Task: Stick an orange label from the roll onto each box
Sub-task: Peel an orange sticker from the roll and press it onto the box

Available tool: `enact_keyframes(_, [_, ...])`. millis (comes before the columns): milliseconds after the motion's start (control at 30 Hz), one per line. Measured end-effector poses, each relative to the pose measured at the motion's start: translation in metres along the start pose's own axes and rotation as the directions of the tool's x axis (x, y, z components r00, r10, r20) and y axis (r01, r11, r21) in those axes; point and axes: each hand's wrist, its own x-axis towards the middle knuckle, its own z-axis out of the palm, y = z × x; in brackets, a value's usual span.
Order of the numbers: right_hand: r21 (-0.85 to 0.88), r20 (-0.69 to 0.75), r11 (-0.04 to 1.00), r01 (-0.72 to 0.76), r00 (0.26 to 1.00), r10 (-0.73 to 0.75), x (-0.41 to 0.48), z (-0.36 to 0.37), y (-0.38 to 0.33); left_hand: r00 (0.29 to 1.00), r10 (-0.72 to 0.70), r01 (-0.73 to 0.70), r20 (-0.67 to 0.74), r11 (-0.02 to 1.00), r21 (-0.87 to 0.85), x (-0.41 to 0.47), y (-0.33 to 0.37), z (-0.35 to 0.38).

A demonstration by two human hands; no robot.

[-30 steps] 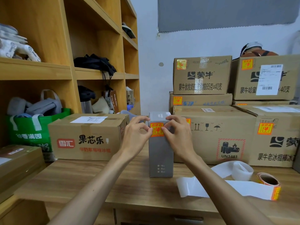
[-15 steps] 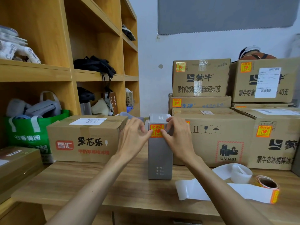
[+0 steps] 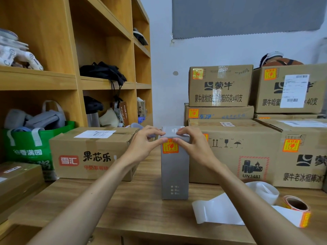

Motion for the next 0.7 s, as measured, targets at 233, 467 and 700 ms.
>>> enact_keyframes(233, [0.021, 0.018, 0.998, 0.059, 0.998, -0.059, -0.009, 0.003, 0.007, 1.000, 0.025, -0.025, 0.011, 0.999, -0.037, -0.011, -0.008, 0.007])
enact_keyframes(467, [-0.064, 0.052, 0.991, 0.119, 0.992, -0.116, -0.013, 0.001, 0.013, 0.996, 0.090, -0.089, -0.012, 0.995, 0.033, -0.016, -0.006, 0.012])
enact_keyframes(700, [-0.144, 0.068, 0.981, 0.131, 0.990, -0.122, -0.016, 0.006, 0.014, 0.986, 0.161, -0.153, -0.054, 0.980, 0.125, -0.021, -0.007, 0.022])
